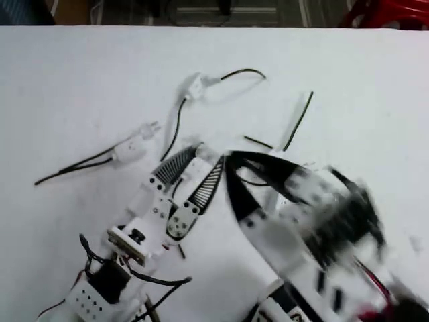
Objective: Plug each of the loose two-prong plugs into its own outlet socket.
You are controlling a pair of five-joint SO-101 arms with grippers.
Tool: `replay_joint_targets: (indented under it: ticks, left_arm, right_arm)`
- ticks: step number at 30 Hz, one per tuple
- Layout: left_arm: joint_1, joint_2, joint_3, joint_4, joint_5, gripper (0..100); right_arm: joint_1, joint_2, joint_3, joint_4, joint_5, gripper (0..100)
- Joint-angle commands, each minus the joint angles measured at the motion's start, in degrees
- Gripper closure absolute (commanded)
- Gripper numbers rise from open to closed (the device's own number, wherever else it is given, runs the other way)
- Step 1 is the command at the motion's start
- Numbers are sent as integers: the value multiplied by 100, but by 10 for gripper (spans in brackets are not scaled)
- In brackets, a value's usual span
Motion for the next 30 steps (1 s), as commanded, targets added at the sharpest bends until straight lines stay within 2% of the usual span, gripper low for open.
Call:
replay_joint_targets:
  ticks: [1, 9, 13, 19, 22, 30]
  left_arm:
    - [-22, -92, -18, -97, 9, 976]
    - [-22, -92, -18, -97, 0, 976]
    - [-22, -92, -18, -88, 0, 976]
    - [-31, -92, -18, -44, 0, 976]
    - [-31, -92, -18, -9, 0, 976]
    - [-31, -92, -18, -9, 0, 976]
  right_arm:
    - [-514, 734, -475, 180, -70, 978]
    - [-734, 1095, -79, 382, -18, 978]
    - [-716, 1042, 422, 215, 510, 978]
    - [-400, 1051, 642, 171, 633, 978]
    - [-330, 1051, 905, -48, 1108, 978]
    - [787, 1095, 1723, -1305, 1512, 978]
